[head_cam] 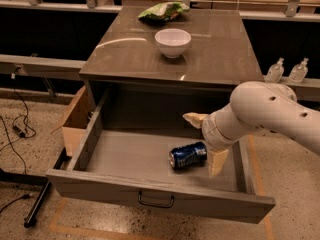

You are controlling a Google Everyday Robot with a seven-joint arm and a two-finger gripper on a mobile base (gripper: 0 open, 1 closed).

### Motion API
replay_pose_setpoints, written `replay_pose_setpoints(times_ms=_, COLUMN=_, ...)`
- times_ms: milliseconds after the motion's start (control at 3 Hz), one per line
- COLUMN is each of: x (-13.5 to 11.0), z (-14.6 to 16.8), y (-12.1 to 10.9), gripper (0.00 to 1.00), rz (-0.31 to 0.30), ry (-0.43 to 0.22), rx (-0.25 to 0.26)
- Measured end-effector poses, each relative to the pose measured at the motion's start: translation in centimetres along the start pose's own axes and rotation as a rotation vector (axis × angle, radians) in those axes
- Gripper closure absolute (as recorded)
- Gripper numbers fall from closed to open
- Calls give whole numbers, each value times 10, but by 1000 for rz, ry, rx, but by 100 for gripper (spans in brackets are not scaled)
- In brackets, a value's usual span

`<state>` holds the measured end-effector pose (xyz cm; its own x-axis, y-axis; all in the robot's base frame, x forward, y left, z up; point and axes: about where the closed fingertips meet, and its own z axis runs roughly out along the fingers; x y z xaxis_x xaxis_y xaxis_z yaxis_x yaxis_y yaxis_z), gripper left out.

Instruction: Pick pepsi can from top drawer and place on counter

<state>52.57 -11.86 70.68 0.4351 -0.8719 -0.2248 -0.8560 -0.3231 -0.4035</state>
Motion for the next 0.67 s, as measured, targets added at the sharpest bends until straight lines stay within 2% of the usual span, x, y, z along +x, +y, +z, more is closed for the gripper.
replay_pose_setpoints(times_ms=667, x=-9, z=35, y=-10, gripper=0, rz=-57, ry=-3, rx=-48)
